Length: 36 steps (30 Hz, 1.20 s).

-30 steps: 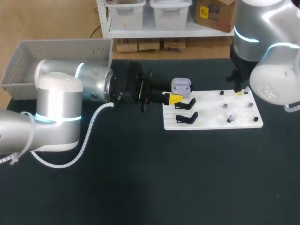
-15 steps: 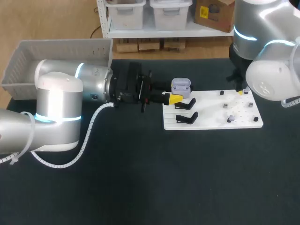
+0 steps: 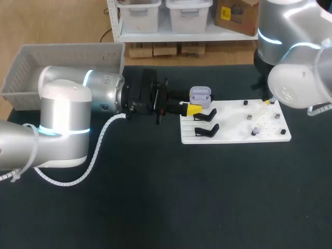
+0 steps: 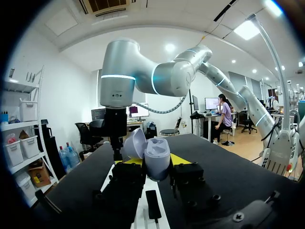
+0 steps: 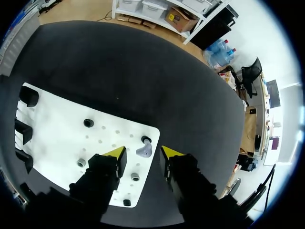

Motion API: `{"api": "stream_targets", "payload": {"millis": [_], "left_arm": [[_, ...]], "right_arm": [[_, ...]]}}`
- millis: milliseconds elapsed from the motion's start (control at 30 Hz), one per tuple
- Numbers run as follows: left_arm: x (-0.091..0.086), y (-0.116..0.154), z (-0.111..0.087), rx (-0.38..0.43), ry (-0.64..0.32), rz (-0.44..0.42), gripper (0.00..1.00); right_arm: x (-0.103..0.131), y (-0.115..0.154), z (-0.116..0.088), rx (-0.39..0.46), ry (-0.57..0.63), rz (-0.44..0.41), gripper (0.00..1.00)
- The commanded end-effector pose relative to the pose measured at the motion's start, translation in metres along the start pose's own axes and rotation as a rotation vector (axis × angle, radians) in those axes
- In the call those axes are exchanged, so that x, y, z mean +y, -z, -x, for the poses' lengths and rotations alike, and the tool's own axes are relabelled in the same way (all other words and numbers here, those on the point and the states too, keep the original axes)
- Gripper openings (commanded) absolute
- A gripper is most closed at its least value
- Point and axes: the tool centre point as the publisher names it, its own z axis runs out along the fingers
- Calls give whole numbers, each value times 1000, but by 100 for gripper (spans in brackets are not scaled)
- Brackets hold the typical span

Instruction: Pick up each earbud case from the left stands, insert the matching earbuds, close the lid, and place the case in the box.

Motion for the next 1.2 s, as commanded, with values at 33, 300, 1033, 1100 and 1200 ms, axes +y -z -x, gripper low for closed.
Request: {"api": "stream_targets", "payload": {"millis": [33, 300, 1033, 1100, 1200], "left_arm": [[-2, 0, -1, -2, -3, 5, 0], [-2, 0, -1, -2, -3, 5, 0], [-2, 0, -1, -2, -3, 5, 0], [-2, 0, -1, -2, -3, 5, 0], [-2, 0, -1, -2, -3, 5, 0]], "right_arm": [[-1, -3, 1, 5, -2, -1, 44], [-2, -6, 0, 8, -6, -2, 41], [-4, -8, 0, 5, -11, -8, 29], [-4, -8, 0, 6, -10, -7, 27], [-3, -9, 0, 8, -9, -7, 23]]}}
